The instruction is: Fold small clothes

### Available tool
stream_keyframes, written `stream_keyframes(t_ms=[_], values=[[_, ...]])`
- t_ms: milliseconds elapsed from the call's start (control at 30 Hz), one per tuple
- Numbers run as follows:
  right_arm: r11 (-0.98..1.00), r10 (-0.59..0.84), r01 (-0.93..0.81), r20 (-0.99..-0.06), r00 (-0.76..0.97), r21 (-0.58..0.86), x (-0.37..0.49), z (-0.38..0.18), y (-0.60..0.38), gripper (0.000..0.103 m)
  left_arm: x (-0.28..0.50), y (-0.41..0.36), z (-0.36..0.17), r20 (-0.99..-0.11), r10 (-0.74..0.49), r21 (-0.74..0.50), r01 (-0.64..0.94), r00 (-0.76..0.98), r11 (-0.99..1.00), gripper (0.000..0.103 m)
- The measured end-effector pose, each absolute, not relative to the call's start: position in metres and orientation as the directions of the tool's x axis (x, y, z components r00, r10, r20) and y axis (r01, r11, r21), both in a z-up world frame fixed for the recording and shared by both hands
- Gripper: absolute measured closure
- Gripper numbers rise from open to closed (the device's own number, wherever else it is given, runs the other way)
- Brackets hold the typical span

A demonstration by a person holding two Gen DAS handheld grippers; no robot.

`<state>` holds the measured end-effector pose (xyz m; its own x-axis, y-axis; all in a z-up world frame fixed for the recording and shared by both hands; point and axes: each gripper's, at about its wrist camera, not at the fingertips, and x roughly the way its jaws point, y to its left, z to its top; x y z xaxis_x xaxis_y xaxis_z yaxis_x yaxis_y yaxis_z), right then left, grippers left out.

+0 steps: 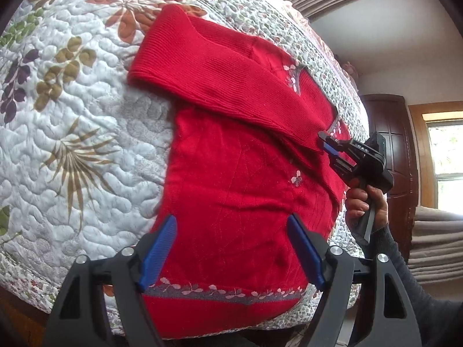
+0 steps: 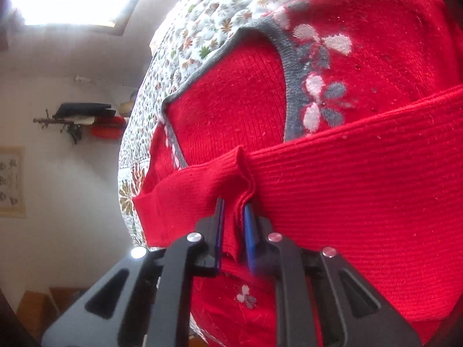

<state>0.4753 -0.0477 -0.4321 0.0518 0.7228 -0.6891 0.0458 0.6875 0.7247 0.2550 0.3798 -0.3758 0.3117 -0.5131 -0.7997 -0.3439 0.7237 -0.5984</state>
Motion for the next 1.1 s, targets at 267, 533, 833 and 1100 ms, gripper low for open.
stream_keyframes(t_ms=[267, 533, 833, 1100], values=[[0.69, 0.721, -0.017, -0.685, 0.103, 0.724, 0.473, -0.382, -0.064, 0.101, 0.254, 0.385, -0.37, -0.8, -0.505, -0.598, -0.364, 0.325, 0.714, 0.025], [0.749, 0.641, -0.032, -0.711, 0.288, 0.662, 0.45, -0.309, -0.149, 0.101, 0.256, 0.384, -0.359, -0.797, -0.497, -0.6, -0.355, 0.343, 0.717, 0.025], [0.774, 0.581, 0.082, -0.756, 0.3, 0.628, 0.428, -0.345, -0.217, 0.101, 0.258, 0.365, -0.356, -0.798, -0.508, -0.599, -0.324, 0.324, 0.733, 0.025], [0.81, 0.524, 0.126, -0.804, 0.282, 0.572, 0.428, -0.381, -0.233, 0.101, 0.257, 0.361, -0.358, -0.806, -0.501, -0.588, -0.334, 0.315, 0.737, 0.025]])
